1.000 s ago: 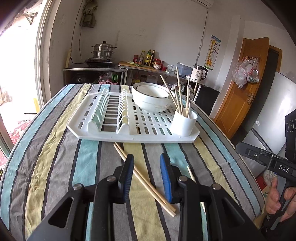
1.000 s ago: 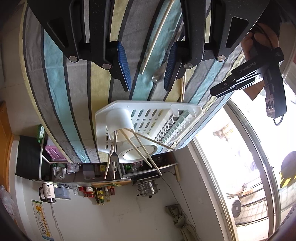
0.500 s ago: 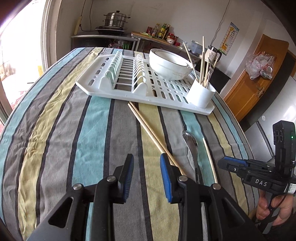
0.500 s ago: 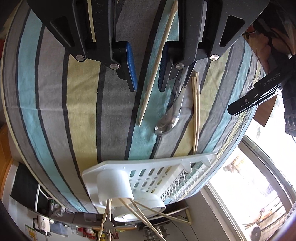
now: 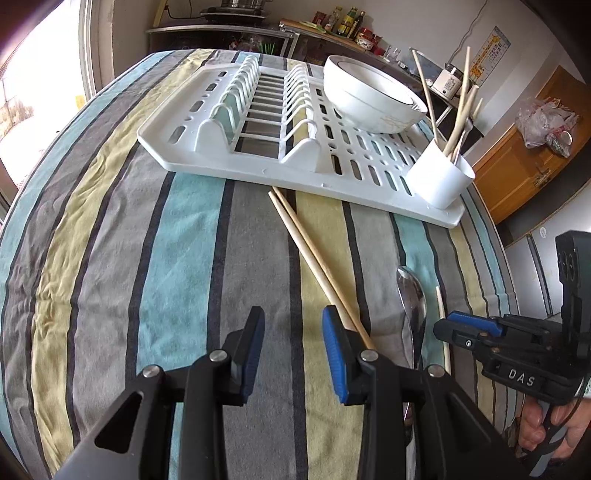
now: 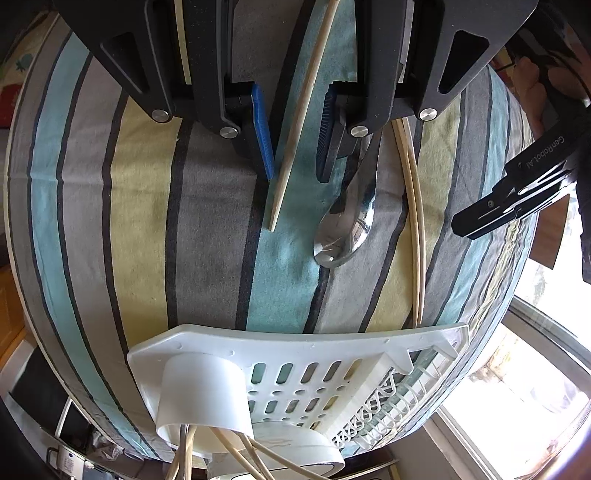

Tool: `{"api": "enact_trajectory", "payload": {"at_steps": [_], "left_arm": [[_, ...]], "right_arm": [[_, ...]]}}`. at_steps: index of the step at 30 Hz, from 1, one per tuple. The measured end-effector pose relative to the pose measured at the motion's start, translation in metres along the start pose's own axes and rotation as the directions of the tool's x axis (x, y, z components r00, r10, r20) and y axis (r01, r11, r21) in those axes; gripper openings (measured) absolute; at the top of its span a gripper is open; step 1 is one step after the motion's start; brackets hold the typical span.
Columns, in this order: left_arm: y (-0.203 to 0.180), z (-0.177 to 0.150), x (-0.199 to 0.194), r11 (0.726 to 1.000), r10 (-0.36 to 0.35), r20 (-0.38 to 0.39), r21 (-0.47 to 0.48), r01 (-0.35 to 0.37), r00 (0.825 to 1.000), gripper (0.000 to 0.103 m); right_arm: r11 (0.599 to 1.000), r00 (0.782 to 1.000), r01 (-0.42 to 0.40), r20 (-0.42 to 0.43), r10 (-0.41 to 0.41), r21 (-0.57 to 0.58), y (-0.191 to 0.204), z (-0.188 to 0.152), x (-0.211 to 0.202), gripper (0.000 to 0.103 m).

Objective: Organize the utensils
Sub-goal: 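Close the left tool on a chopstick while the right tool grasps another chopstick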

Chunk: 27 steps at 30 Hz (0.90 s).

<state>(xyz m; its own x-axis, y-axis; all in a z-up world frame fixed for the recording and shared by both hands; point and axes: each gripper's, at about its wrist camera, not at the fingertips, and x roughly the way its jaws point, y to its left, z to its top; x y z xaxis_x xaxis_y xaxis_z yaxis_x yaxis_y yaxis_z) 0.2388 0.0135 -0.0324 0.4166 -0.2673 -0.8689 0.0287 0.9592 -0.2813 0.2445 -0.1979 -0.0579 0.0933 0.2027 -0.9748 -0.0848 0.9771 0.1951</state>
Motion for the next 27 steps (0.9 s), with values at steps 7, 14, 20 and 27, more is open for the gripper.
{"api": "enact_trajectory", "payload": {"at_steps": [7, 14, 20, 27], "left_arm": [[0.002, 0.026, 0.015, 0.997, 0.033, -0.052, -0.067, -0.036, 0.998, 0.034], [-0.012, 0.048, 0.028, 0.991, 0.13, -0.048, -0.038, -0.132, 0.99, 0.034], [-0.035, 0.05, 0.037, 0.977, 0.206, -0.041, 0.055, -0.204, 0.978, 0.053], [-0.043, 0.034, 0.035, 0.926, 0.236, 0.042, 0.294, -0.238, 0.971, 0.056]], "right_arm": [[0.998, 0.998, 0.051, -0.02, -0.052, -0.035, 0.009, 0.006, 0.003, 0.023], [0.999, 0.999, 0.037, -0.006, -0.037, -0.039, 0.009, 0.005, 0.003, 0.023], [0.999, 1.0, 0.017, 0.003, -0.017, -0.036, 0.004, 0.002, 0.001, 0.023], [0.999, 1.0, 0.017, 0.008, -0.016, -0.05, 0.0, -0.002, -0.003, 0.021]]}}
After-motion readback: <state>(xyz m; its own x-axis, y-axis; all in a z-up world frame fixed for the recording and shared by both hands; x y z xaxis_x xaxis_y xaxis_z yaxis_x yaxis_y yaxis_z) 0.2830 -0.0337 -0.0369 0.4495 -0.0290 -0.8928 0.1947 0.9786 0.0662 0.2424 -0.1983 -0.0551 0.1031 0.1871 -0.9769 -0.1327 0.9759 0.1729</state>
